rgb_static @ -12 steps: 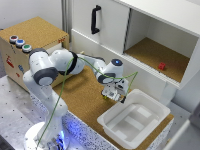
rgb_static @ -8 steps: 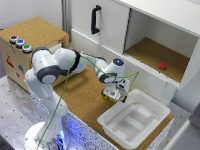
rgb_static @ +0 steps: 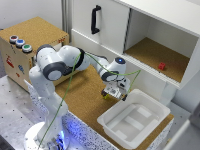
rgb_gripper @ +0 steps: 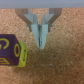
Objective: Take off the purple block that is on top of the other one
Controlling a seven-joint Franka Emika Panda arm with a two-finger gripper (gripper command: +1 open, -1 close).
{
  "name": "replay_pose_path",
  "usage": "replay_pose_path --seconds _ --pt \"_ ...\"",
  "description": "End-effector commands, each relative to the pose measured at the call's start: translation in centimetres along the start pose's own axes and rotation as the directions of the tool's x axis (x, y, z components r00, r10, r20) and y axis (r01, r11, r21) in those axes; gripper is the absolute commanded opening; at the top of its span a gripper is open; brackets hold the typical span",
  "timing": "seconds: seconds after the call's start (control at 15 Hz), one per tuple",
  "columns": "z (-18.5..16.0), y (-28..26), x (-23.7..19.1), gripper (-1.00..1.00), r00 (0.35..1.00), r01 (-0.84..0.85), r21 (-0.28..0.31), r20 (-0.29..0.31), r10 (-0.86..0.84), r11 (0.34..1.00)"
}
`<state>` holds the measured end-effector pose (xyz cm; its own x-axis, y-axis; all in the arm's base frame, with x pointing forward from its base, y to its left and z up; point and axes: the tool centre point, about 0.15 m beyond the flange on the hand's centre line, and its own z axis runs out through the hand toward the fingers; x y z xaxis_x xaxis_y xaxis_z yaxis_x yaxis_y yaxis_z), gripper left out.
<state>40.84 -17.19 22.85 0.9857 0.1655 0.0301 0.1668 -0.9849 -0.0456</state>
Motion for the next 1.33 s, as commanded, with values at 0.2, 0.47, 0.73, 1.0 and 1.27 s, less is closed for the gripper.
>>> replay_pose_path --seconds 0.2,0.47,0.73,1.0,1.27 --pt "-4.1 -3.7 -2.3 -1.00 0.998 -0.062 -0.032 0.013 0.062 0.998" --pt "-3.3 -1.7 -2.8 -1.00 0.986 -0.166 -0.031 0.015 0.167 0.986" --pt "-2.8 -0.4 -2.4 -1.00 0.987 -0.160 -0.031 0.008 0.161 0.987" --pt "-2.2 -1.3 -2.1 -1.00 0.994 -0.105 -0.020 0.025 0.106 0.994" --pt "-2.9 -5.9 -2.8 -1.00 0.999 0.005 0.025 0.049 -0.006 1.000"
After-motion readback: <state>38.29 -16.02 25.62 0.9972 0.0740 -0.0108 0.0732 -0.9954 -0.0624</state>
